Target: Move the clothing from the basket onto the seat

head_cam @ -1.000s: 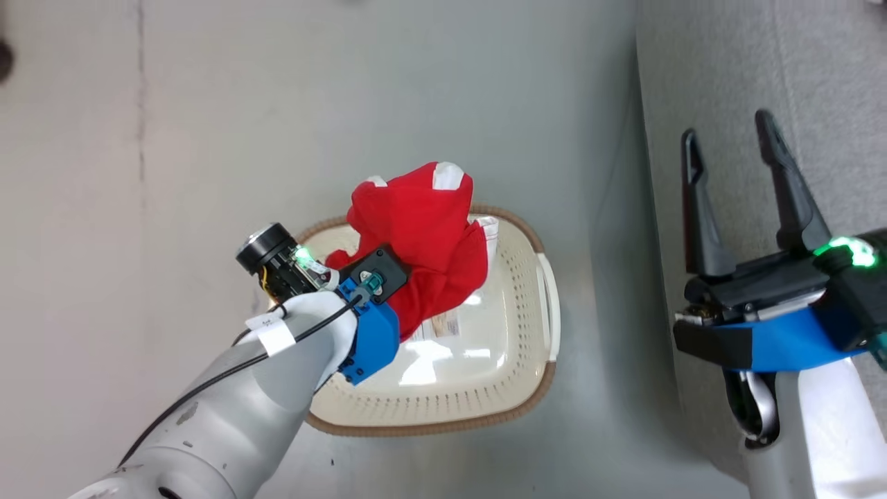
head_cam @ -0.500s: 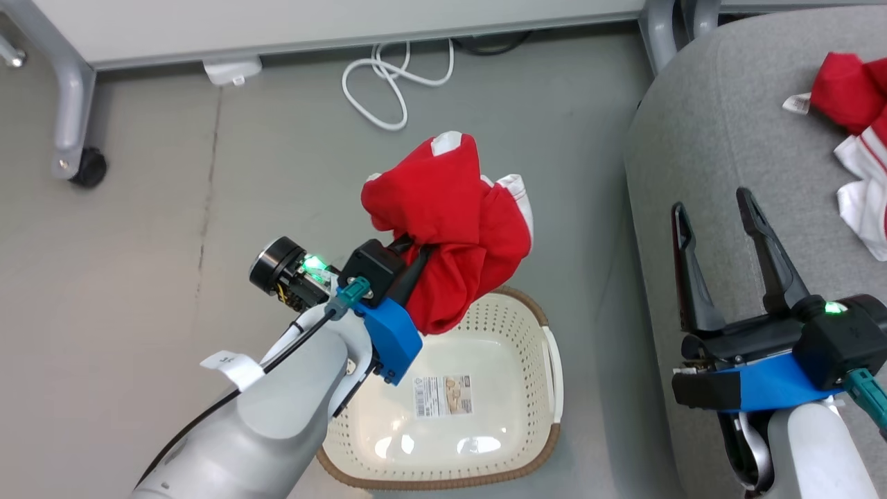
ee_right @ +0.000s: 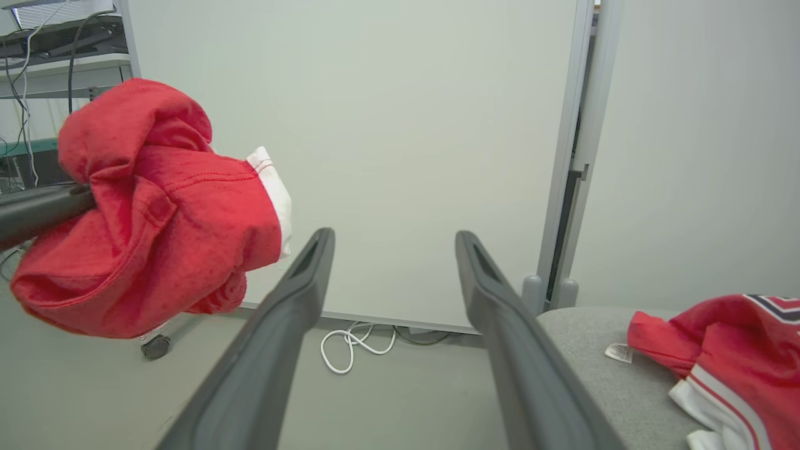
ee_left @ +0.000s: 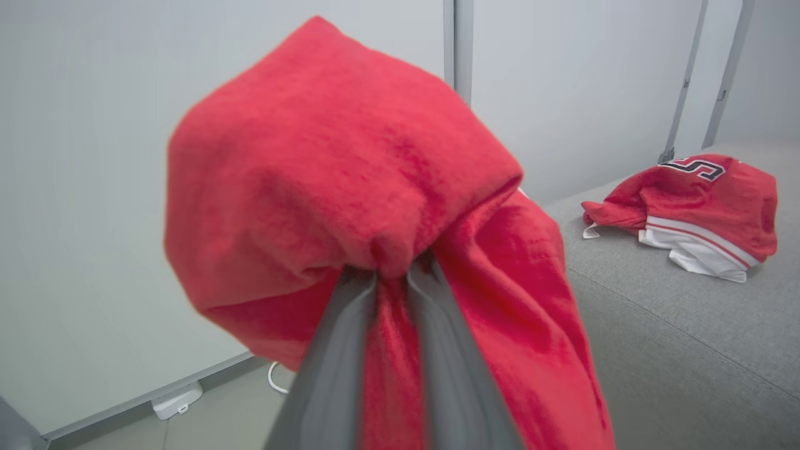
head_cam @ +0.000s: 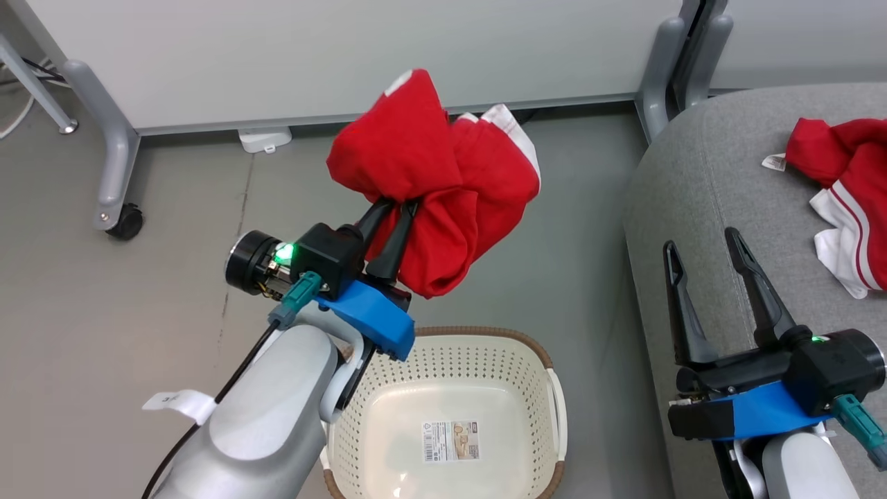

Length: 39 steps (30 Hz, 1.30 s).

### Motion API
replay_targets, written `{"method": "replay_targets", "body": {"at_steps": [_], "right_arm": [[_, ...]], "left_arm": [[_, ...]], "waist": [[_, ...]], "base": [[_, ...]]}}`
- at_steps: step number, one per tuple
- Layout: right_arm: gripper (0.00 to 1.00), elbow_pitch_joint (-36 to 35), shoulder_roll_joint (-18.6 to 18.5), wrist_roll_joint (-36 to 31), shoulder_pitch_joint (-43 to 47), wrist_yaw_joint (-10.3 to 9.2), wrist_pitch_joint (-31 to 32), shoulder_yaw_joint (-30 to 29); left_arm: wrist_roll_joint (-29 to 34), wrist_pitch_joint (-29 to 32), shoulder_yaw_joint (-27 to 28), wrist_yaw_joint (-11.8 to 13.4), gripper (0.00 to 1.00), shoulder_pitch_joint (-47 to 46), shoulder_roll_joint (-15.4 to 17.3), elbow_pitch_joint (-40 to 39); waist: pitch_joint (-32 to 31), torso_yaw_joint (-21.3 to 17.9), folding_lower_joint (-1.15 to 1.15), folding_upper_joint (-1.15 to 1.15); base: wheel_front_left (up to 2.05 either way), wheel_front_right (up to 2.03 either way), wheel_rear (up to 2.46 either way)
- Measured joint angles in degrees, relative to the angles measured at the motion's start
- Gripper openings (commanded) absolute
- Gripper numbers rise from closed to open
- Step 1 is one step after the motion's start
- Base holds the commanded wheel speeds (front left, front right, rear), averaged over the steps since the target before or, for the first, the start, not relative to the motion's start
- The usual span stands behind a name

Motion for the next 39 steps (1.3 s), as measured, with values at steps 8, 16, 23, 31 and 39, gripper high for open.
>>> {"method": "replay_targets", "body": {"at_steps": [8, 16, 23, 31, 39], "right_arm": [[1.0, 0.4, 0.0, 0.5, 1.1, 0.0, 0.0, 0.6], [1.0, 0.5, 0.0, 1.0, 2.4, 0.0, 0.0, 0.9], [1.0, 0.4, 0.0, 1.4, 3.1, 0.0, 0.0, 1.3], [1.0, 0.3, 0.0, 2.4, 3.4, 0.0, 0.0, 2.8], [1.0, 0.0, -0.2, 5.3, 3.4, 0.0, 0.0, 8.9]], "left_arm": [[3.4, 0.0, 5.6, -0.5, 0.0, 3.7, -0.9, -7.0], [6.5, 0.0, 6.0, -2.4, 0.0, 5.5, -1.7, -10.9], [8.0, 0.0, 5.3, -3.5, 0.0, 6.1, -2.3, -13.1], [8.6, 0.0, 4.3, -4.1, 0.0, 6.4, -2.7, -13.7], [9.3, 0.0, 2.9, -4.9, 0.0, 6.4, -3.1, -14.3]], "waist": [[-2.5, 0.3, 0.0, 0.0], [-4.1, 0.2, 0.01, 0.0], [-4.6, 0.1, 0.01, 0.0], [-4.5, 0.0, 0.01, 0.0], [-4.2, 0.2, 0.01, 0.0]], "base": [[0.0, 0.0, 0.0], [0.0, 0.0, 0.0], [0.0, 0.0, 0.0], [0.0, 0.0, 0.0], [0.0, 0.0, 0.0]]}}
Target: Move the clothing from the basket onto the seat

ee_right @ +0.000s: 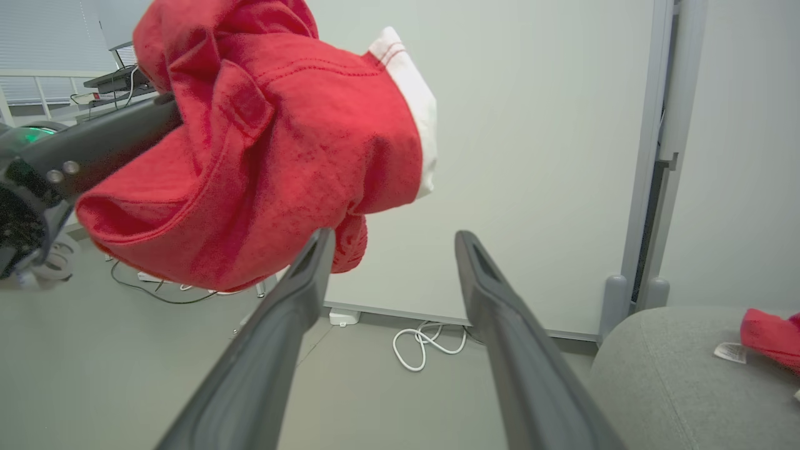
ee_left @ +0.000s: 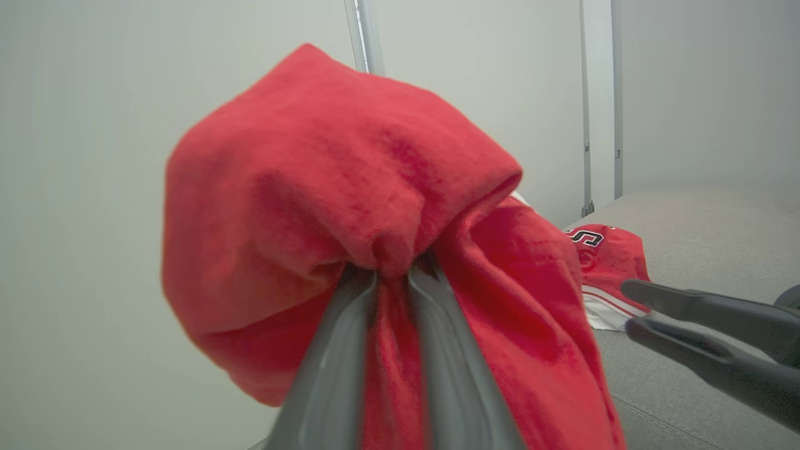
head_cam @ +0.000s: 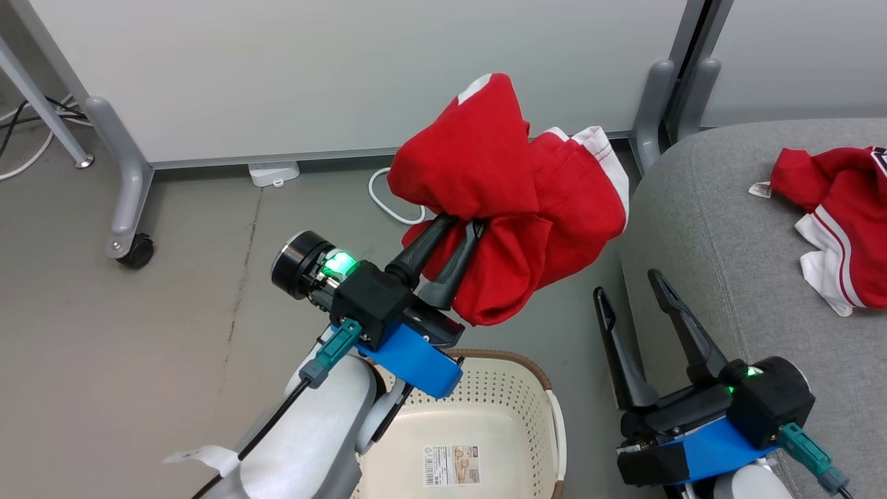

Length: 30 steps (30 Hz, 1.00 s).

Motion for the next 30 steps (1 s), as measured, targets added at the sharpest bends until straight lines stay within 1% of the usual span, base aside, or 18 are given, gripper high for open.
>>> {"method": "replay_targets", "body": {"at_steps": [6, 12, 15, 20, 30], "right_arm": [[1.0, 0.3, -1.3, 3.2, -0.6, 0.0, 0.0, 4.5], [1.0, 0.7, -2.3, 6.8, -2.3, 0.0, 0.0, 7.3], [1.0, 0.5, -2.7, 9.5, -2.9, 0.0, 0.0, 8.0], [1.0, -0.6, -3.7, 12.0, -3.8, 0.0, 0.0, 8.8], [1.0, -1.8, -4.7, 14.0, -5.2, 0.0, 0.0, 9.8]], "left_arm": [[0.4, 0.0, -1.4, -0.4, 0.0, -0.1, -0.3, -0.5], [0.8, 0.0, -3.4, -0.7, 0.0, -0.3, -0.5, -1.5], [0.8, 0.0, -4.6, -0.8, 0.0, -0.3, -0.5, -2.1], [0.8, 0.0, -5.4, -1.1, 0.0, -0.3, -0.2, -2.6], [-0.1, 0.0, -7.4, -1.2, 0.0, -0.1, 0.4, -2.9]], "waist": [[0.3, 0.4, 0.0, 0.0], [0.5, 0.6, 0.0, 0.0], [0.6, 0.9, 0.0, 0.0], [0.8, 1.1, 0.0, 0.0], [1.3, 1.1, 0.0, 0.0]], "base": [[0.0, 0.0, 0.0], [0.0, 0.0, 0.0], [0.0, 0.0, 0.0], [0.0, 0.0, 0.0], [0.0, 0.0, 0.0]]}}
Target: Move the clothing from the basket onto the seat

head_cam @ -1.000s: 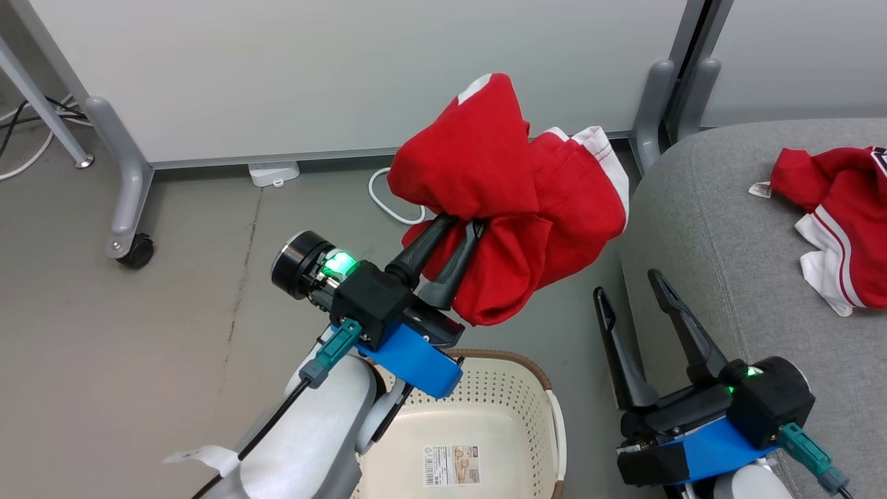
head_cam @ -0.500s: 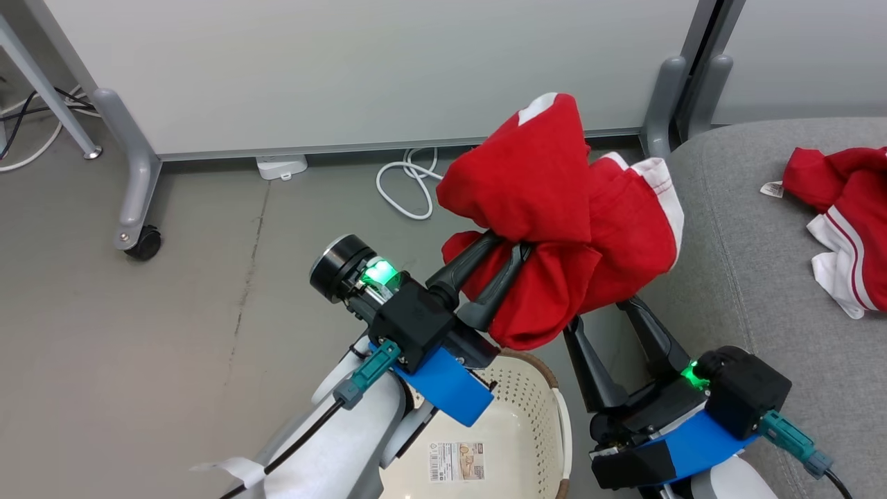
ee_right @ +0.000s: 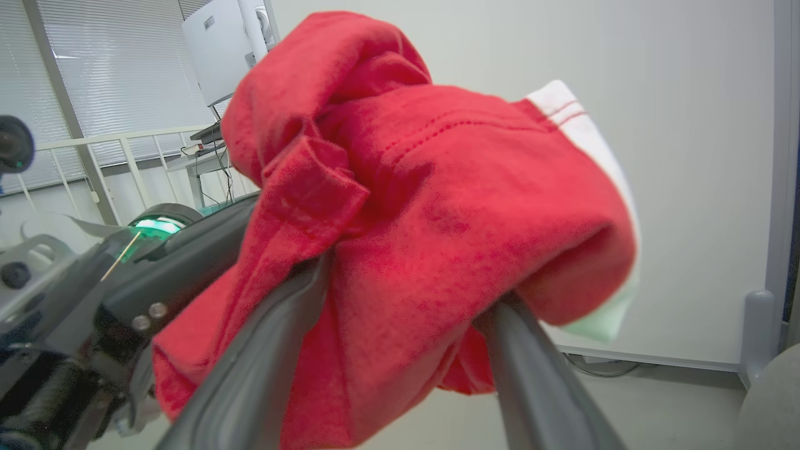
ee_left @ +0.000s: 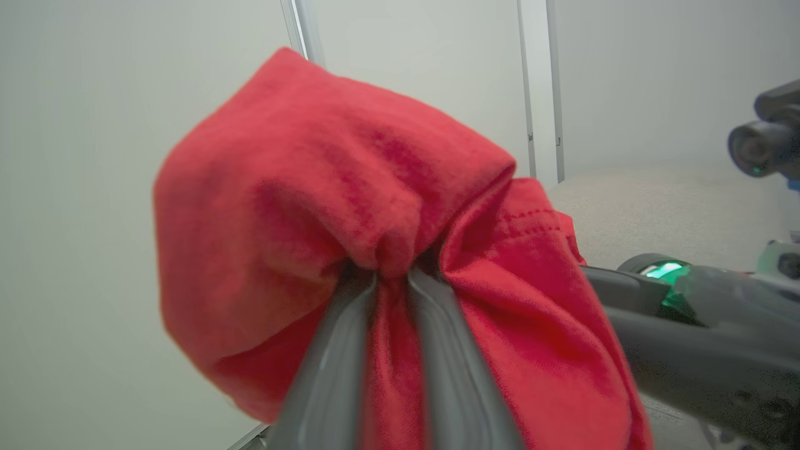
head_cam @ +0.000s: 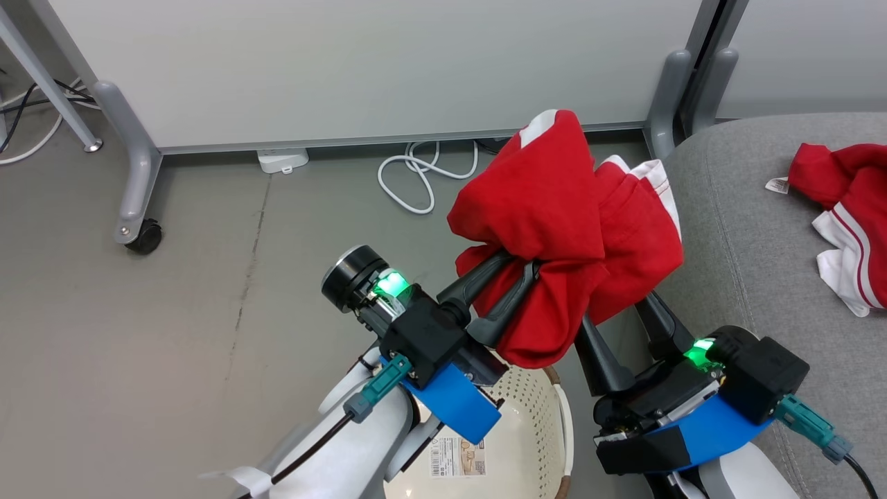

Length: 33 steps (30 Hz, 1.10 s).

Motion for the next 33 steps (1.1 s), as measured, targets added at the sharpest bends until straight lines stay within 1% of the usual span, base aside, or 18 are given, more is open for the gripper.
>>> {"method": "replay_targets", "body": {"at_steps": [2, 3, 4, 33], "right_arm": [[1.0, 0.4, 0.0, 0.0, -0.2, 0.0, 0.0, -0.1], [0.36, 0.6, 0.1, 0.0, -0.3, 0.0, 0.0, -0.2], [0.0, 0.9, 0.2, 0.0, -0.5, 0.0, 0.0, -0.3], [0.0, 1.4, 0.6, -0.9, -0.8, 0.0, 0.0, -1.2]], "left_arm": [[-0.1, 0.0, -0.7, 0.0, 0.0, 0.1, 0.0, -0.1], [-0.1, 0.0, -0.9, 0.0, 0.0, 0.1, 0.0, -0.2], [-0.1, 0.0, -1.1, 0.0, 0.0, 0.1, 0.0, -0.2], [-0.5, 0.0, -1.5, 0.0, 0.0, 0.0, 0.4, 0.0]], "waist": [[0.1, 0.1, 0.0, 0.0], [0.2, 0.1, 0.0, 0.0], [0.2, 0.1, 0.0, 0.0], [0.6, 0.2, 0.0, 0.0]], "base": [[0.0, 0.0, 0.0], [0.0, 0.0, 0.0], [0.0, 0.0, 0.0], [0.0, 0.0, 0.0]]}}
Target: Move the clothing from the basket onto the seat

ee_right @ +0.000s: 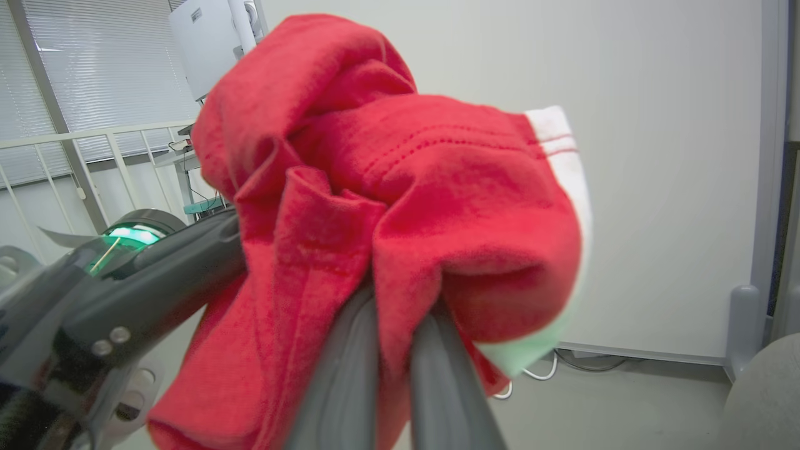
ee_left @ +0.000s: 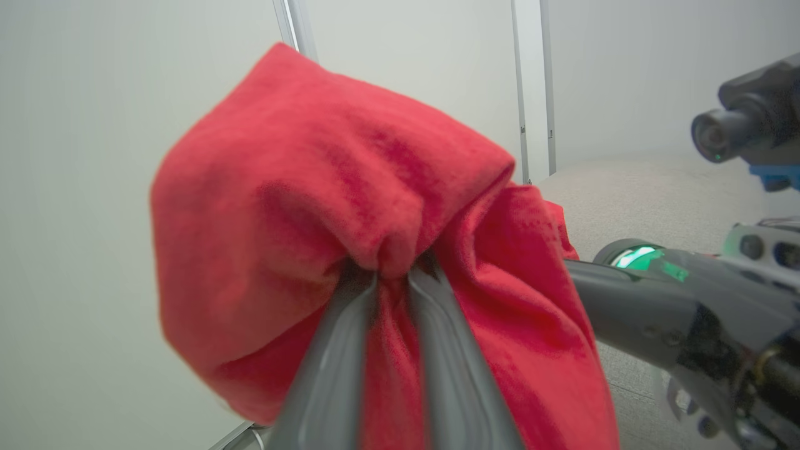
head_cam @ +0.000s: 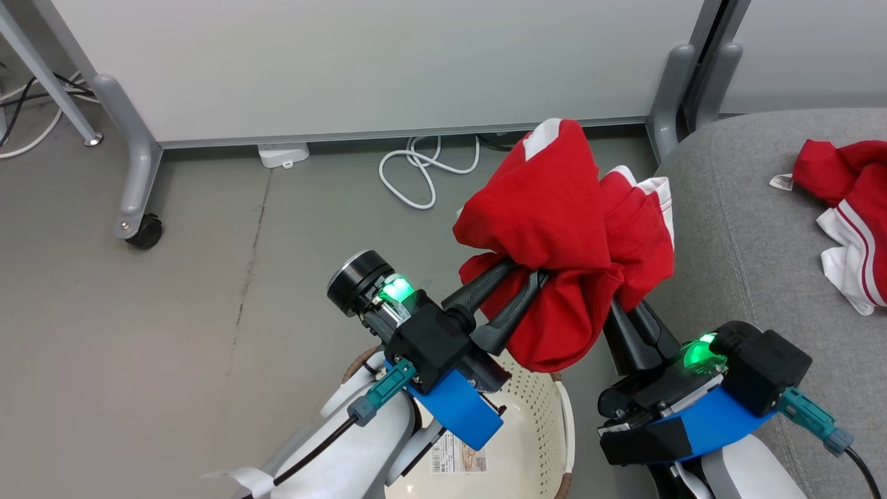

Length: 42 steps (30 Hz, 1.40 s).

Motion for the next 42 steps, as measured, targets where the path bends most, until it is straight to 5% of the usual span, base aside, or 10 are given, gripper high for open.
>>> {"method": "replay_targets", "body": {"at_steps": [1, 2, 3, 4, 23, 42], "right_arm": [[0.0, 0.0, 0.0, 0.0, 0.0, 0.0, 0.0, 0.0], [0.0, 0.0, 0.0, 0.0, 0.0, 0.0, 0.0, 0.0], [0.0, 0.0, 0.0, 0.0, 0.0, 0.0, 0.0, 0.0], [0.0, 0.0, 0.0, 0.0, 0.0, 0.0, 0.0, 0.0], [0.0, 0.0, 0.0, -0.6, 0.0, 0.0, 0.0, -1.5], [0.0, -2.6, 0.9, -3.4, -0.4, 0.0, 0.0, -9.9]], "left_arm": [[0.0, 0.0, 0.0, 0.0, 0.0, 0.0, 0.0, 0.0], [0.0, 0.0, 0.1, 0.0, 0.16, 0.0, 0.0, 0.0], [0.0, 0.0, 0.2, 0.0, 0.71, 0.0, 0.0, 0.0], [0.0, 0.0, 0.2, 0.0, 1.0, 0.0, -0.1, 0.0], [1.9, 0.0, 0.9, 0.1, 1.0, -0.2, 0.1, -0.4], [2.6, 0.0, -1.5, 0.0, 1.0, -2.2, 1.9, 1.0]], "waist": [[0.0, 0.0, 0.0, 0.0], [0.1, 0.0, 0.0, 0.0], [0.1, 0.0, 0.0, 0.0], [0.1, 0.0, 0.0, 0.0], [1.3, -1.1, 0.0, 0.0], [9.1, -10.9, 0.0, 0.0]], "base": [[0.0, 0.0, 0.0], [0.0, 0.0, 0.0], [0.0, 0.0, 0.0], [0.0, 0.0, 0.0], [0.0, 0.0, 0.0], [0.0, 0.0, 0.0]]}}
